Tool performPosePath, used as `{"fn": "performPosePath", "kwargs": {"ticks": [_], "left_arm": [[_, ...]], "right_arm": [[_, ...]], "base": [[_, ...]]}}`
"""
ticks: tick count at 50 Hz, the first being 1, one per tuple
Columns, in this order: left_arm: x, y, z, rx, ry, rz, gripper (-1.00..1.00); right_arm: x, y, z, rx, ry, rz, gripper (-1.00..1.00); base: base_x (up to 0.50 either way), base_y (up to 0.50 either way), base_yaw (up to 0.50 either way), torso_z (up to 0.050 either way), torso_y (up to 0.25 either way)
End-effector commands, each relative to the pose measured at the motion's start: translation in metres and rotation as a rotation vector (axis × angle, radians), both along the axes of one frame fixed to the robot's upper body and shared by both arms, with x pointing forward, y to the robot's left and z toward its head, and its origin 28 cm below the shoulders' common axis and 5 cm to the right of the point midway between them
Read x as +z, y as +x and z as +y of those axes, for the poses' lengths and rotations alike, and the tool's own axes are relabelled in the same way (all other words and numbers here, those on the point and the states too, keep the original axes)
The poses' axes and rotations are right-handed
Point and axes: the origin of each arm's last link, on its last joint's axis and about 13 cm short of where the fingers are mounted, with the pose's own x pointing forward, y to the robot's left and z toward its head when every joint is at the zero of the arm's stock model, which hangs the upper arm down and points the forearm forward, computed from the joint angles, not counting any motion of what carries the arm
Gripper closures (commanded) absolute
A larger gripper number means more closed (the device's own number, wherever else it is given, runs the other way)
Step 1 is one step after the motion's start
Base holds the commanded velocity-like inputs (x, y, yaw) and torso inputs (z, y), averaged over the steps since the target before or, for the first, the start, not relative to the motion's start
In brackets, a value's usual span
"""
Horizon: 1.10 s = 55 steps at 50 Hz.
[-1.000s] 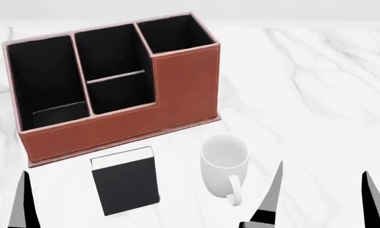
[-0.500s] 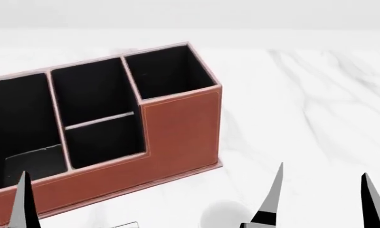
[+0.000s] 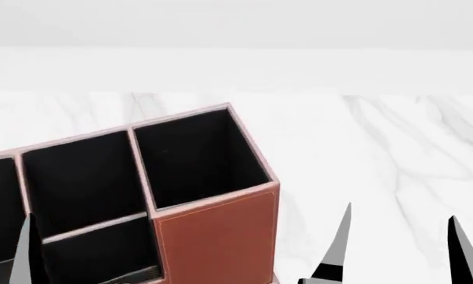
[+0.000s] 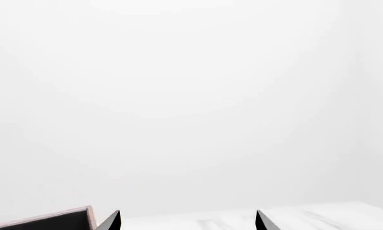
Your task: Pick up the book and place it in the front compartment of the caddy.
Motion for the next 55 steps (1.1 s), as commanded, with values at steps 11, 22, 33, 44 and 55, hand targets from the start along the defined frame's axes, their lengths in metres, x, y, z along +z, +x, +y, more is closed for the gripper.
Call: {"fn": "performPosePath", "kwargs": {"ticks": [11,22,33,44,55], "left_arm": [[0.0001,-0.0002,0.0003,-0.005,-0.005,-0.008,-1.0],[0.0015,-0.0011,0.0005,-0.003,-0.006,-0.011,-1.0],[0.0027,-0.0023,0.0011,-0.01,-0.003,-0.027,-1.0],[0.0021,-0.0028,0.0005,-0.017,0.01,-0.031,-1.0],[0.0032,-0.0035,0.0,-0.019,0.016,-0.035,-1.0]], "right_arm": [[-0.0003,0.0006,-0.0006,-0.02,-0.001,0.003,-1.0],[-0.0006,0.0004,0.0013,-0.008,-0.035,0.008,-1.0],[-0.0003,-0.001,0.0001,0.009,0.013,-0.027,-1.0],[-0.0013,-0.001,0.0001,0.015,0.013,-0.023,-1.0],[-0.0011,-0.001,0.0002,0.014,0.012,-0.021,-1.0]], "base": [[0.23,0.03,0.0,0.0,0.001],[0.0,0.5,0.0,0.0,0.0],[0.0,0.18,0.0,0.02,0.0],[0.0,0.0,0.0,0.048,0.0],[0.0,0.0,0.0,0.048,0.0]]}}
